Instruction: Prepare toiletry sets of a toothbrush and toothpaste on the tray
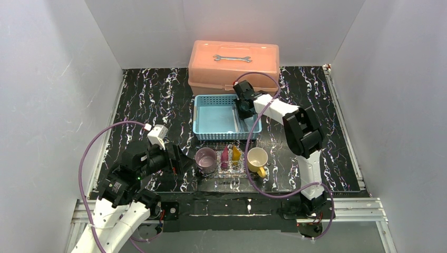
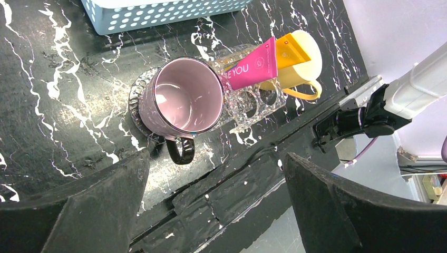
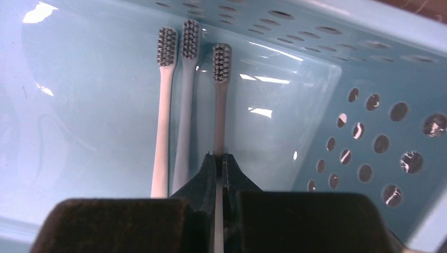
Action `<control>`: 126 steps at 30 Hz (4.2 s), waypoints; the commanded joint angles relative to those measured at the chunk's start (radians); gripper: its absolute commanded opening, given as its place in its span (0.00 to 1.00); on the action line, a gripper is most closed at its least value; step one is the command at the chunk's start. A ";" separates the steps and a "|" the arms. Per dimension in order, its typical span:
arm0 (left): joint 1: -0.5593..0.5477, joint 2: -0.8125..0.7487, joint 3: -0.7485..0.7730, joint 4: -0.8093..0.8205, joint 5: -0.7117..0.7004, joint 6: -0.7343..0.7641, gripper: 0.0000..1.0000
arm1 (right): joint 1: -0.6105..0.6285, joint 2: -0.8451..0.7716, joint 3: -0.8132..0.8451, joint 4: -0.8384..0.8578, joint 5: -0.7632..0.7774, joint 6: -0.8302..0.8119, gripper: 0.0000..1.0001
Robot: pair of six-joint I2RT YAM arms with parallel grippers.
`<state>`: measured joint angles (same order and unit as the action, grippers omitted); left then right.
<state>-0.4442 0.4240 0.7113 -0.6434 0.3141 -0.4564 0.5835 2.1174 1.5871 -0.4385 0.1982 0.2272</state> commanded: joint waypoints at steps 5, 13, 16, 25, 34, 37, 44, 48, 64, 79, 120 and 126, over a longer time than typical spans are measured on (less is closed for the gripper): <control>-0.001 0.009 -0.006 0.007 0.003 0.010 0.98 | -0.010 -0.161 -0.015 0.002 -0.001 0.006 0.01; -0.001 0.010 -0.006 0.007 0.006 0.012 0.98 | -0.008 -0.265 -0.055 0.050 -0.024 0.008 0.01; -0.001 0.014 -0.006 0.007 0.010 0.012 0.98 | -0.006 -0.320 -0.079 0.088 -0.043 0.012 0.01; -0.001 0.015 -0.007 0.010 0.017 0.013 0.98 | 0.020 -0.487 -0.126 0.138 -0.071 -0.001 0.01; -0.001 0.025 -0.006 0.009 0.025 0.015 0.98 | 0.037 -0.650 -0.152 0.085 -0.252 -0.041 0.01; -0.001 0.028 -0.002 0.011 0.030 0.016 0.98 | 0.046 -0.709 -0.177 0.069 -0.335 -0.049 0.01; -0.001 0.042 0.031 0.019 0.080 0.010 0.98 | 0.088 -0.818 -0.222 0.004 -0.534 -0.074 0.01; -0.001 0.052 0.075 0.046 0.152 -0.013 0.98 | 0.117 -0.877 -0.267 0.000 -0.622 -0.063 0.01; -0.001 0.082 0.202 0.165 0.392 -0.136 0.98 | 0.303 -1.004 -0.505 0.266 -0.965 0.079 0.01; -0.001 0.085 0.214 0.261 0.630 -0.189 0.91 | 0.471 -0.950 -0.571 0.574 -1.049 0.231 0.01; -0.001 0.057 0.266 0.156 0.691 -0.073 0.20 | 0.560 -0.899 -0.576 0.635 -1.000 0.262 0.01; -0.001 0.060 0.273 0.142 0.680 -0.061 0.09 | 0.562 -0.902 -0.579 0.625 -1.000 0.253 0.01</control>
<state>-0.4442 0.4873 0.9474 -0.4873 0.9817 -0.5365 1.1393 1.2182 1.0168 0.1490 -0.8104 0.4911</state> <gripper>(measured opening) 0.146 0.055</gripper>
